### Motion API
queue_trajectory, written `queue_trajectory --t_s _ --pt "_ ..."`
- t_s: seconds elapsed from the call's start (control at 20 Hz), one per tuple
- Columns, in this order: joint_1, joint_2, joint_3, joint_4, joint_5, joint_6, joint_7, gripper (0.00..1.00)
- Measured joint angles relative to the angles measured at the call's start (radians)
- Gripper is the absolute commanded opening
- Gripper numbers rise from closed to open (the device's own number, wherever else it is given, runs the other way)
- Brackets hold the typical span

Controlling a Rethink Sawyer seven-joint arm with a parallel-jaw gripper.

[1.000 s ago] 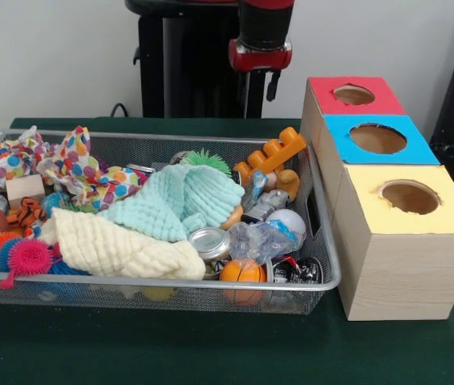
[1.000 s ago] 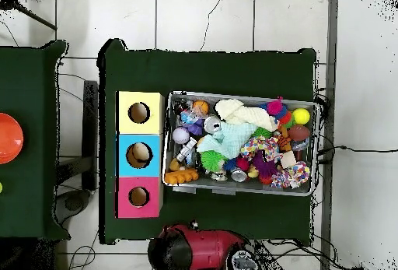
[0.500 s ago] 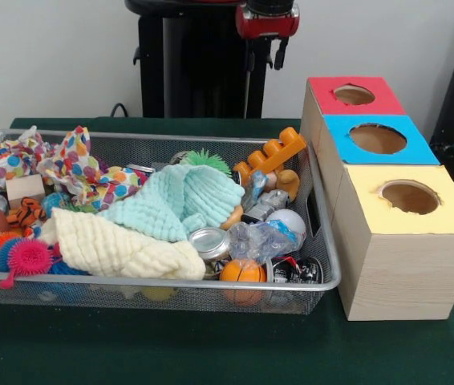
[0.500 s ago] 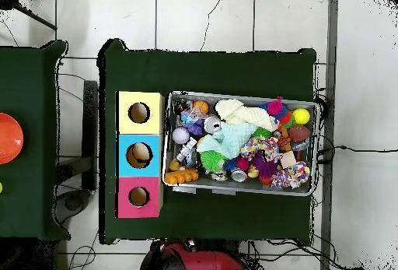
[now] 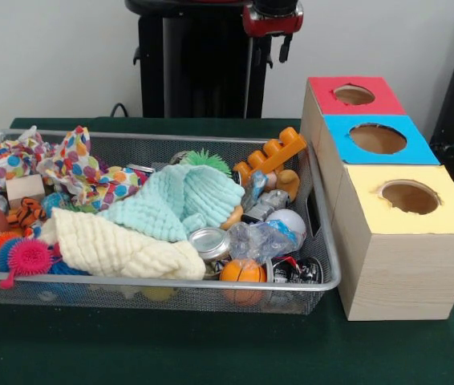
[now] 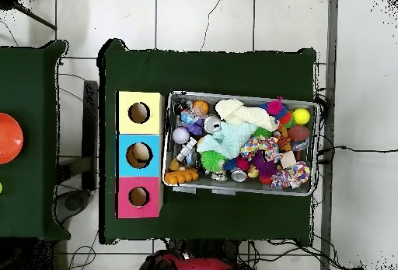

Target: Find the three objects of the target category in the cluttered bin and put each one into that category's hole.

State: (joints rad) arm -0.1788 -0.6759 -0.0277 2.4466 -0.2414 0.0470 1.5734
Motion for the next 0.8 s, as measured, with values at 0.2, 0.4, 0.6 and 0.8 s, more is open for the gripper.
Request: queue_trajectory --t_s 0.2,0.4,0.6,0.8 --pt "0.005 0.054 0.0 -0.026 0.0 0.0 0.0 1.0" --pt "0.012 0.113 0.0 -0.068 0.0 0.0 0.0 1.0" --pt "0.014 0.156 0.001 -0.106 0.0 -0.001 0.0 1.0" --pt "0.014 0.172 0.001 -0.132 0.0 -0.001 0.0 1.0"
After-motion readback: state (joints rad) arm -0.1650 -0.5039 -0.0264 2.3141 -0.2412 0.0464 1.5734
